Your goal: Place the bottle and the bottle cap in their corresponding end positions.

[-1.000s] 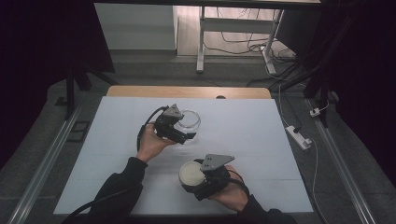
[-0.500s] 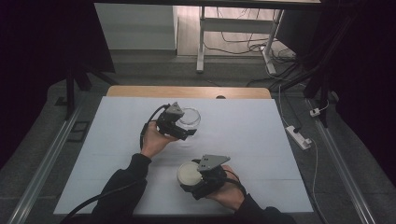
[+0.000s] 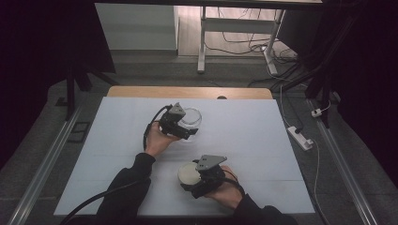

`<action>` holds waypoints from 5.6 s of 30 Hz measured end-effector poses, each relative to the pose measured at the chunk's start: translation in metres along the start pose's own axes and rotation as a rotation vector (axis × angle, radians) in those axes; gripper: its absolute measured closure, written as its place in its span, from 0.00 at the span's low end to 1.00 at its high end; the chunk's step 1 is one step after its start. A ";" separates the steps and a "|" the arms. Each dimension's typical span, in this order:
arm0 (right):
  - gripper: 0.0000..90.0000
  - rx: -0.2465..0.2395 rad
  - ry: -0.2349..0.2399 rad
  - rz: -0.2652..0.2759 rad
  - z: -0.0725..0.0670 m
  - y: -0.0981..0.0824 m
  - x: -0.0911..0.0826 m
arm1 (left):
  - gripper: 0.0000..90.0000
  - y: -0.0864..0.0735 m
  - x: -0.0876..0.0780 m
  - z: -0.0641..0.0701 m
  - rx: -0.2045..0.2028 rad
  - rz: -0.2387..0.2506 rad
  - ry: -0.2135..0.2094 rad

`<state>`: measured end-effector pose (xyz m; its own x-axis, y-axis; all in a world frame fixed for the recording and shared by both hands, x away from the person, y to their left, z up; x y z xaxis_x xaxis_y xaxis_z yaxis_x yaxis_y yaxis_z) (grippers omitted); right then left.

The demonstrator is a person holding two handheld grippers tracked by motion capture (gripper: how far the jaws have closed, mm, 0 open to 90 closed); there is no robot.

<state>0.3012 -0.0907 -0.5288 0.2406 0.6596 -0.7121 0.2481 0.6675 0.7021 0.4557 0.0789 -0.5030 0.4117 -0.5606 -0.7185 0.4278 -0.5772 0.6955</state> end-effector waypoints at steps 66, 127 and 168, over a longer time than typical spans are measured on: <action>0.02 0.049 -0.015 -0.106 0.016 -0.008 0.025 | 0.00 -0.008 0.024 -0.005 -0.053 -0.059 -0.019; 0.00 0.209 -0.132 -0.078 0.048 -0.019 -0.029 | 0.00 -0.083 -0.041 0.038 -0.097 -0.173 -0.124; 0.00 0.282 -0.249 -0.115 0.050 -0.079 -0.096 | 0.00 -0.185 -0.143 0.071 -0.271 -0.149 -0.002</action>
<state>0.3053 -0.2239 -0.5157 0.4085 0.4587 -0.7891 0.5264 0.5879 0.6142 0.2603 0.2238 -0.5286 0.3269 -0.4832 -0.8122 0.6825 -0.4738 0.5565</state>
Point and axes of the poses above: each handheld gripper's, and its own axes: x roughly forward along the jaws, y roughly out of its top, z roughly to its right, the point moved 2 cm from there along x, roughly forward along the jaws, and after that the axes turned 9 degrees about -z, right-handed, at the moved point
